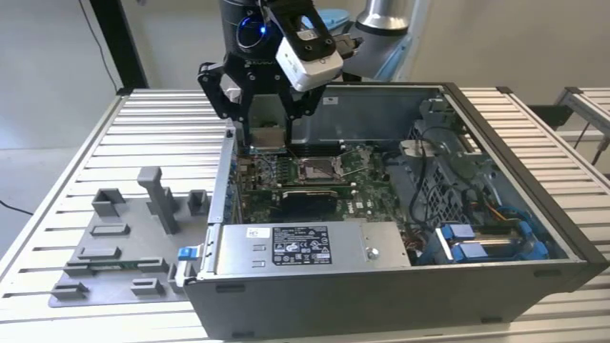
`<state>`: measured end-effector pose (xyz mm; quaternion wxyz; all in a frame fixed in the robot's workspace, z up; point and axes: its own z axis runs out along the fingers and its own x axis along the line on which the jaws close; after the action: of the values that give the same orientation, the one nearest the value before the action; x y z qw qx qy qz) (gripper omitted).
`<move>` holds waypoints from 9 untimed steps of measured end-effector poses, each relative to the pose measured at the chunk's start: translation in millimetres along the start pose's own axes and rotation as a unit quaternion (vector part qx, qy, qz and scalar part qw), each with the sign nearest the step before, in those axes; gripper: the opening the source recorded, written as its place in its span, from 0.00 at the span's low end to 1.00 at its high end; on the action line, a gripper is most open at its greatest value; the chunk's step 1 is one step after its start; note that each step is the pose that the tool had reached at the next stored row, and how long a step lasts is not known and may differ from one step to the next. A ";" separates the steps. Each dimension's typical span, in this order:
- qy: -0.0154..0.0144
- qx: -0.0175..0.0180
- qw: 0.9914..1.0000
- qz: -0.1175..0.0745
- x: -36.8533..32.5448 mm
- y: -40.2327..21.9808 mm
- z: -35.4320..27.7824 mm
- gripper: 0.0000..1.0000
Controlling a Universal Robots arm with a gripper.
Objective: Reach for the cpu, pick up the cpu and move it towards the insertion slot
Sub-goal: 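Pick up the cpu and move it towards the insertion slot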
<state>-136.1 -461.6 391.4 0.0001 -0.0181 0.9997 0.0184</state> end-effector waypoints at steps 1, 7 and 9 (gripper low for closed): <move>0.000 0.000 1.000 0.000 -2.7 -0.1 0.0 0.00; 0.000 0.000 1.000 0.000 -18.9 -0.7 0.0 0.00; 0.000 0.000 1.000 0.000 -24.4 -0.9 0.1 0.00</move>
<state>-111.7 -461.6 391.3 0.0002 -0.0181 0.9997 0.0184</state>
